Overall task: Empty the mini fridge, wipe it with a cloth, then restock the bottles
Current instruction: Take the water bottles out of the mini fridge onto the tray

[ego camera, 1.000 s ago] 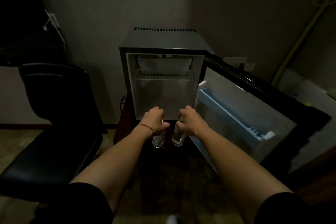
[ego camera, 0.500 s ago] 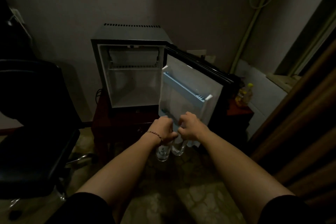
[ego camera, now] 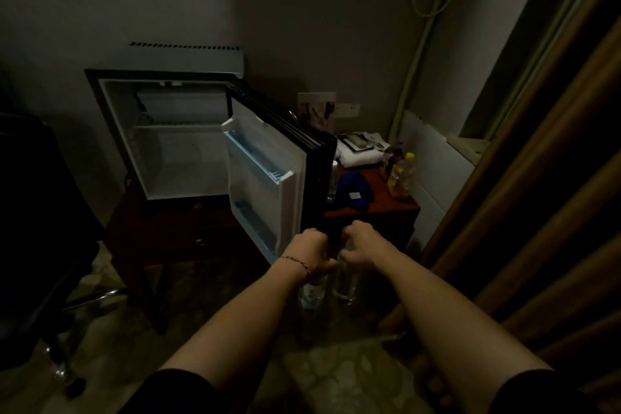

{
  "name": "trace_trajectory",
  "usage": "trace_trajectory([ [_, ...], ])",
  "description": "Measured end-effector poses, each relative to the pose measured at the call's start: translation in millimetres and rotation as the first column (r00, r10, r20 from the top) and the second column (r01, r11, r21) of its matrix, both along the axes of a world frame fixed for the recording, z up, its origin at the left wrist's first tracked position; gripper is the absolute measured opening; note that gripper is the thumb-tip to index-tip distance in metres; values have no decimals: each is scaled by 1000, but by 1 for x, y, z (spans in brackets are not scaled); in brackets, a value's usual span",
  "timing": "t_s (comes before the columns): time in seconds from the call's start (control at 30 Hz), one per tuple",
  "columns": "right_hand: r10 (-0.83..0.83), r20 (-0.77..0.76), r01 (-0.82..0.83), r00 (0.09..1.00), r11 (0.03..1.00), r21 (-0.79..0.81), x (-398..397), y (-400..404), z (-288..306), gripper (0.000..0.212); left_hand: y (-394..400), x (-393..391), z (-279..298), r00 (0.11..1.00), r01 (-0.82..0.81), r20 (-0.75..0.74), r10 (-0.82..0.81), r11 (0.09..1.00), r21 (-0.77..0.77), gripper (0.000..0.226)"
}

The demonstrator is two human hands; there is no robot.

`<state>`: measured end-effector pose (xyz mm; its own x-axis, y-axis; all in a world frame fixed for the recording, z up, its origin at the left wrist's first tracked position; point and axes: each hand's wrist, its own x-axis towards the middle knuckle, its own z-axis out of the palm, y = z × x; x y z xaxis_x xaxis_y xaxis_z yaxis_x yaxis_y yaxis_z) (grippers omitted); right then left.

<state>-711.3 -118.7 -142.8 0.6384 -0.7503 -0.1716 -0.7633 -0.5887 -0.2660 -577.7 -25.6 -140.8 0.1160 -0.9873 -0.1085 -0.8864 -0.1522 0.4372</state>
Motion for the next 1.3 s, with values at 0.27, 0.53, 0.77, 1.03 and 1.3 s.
trace_trajectory([
  [0.27,-31,77,30,997,999,21,-70,-73,3,13,-74,-84,-4,996,-89,14,89,996,3,29],
  [0.53,-58,33,57,998,997,48,-93,-167,-3,20,-181,-91,-19,995,-74,70,69,995,71,26],
  [0.77,146,-108,-137,983,987,82,-25,-263,0,31,-272,-44,-33,981,-195,15,194,977,92,25],
  [1.03,346,53,-350,937,933,84,75,-326,16,26,-323,36,-15,896,-443,-16,443,896,-34,30],
  [1.3,583,89,-589,808,803,89,179,-370,9,18,-334,121,-21,722,-691,80,687,722,33,31],
])
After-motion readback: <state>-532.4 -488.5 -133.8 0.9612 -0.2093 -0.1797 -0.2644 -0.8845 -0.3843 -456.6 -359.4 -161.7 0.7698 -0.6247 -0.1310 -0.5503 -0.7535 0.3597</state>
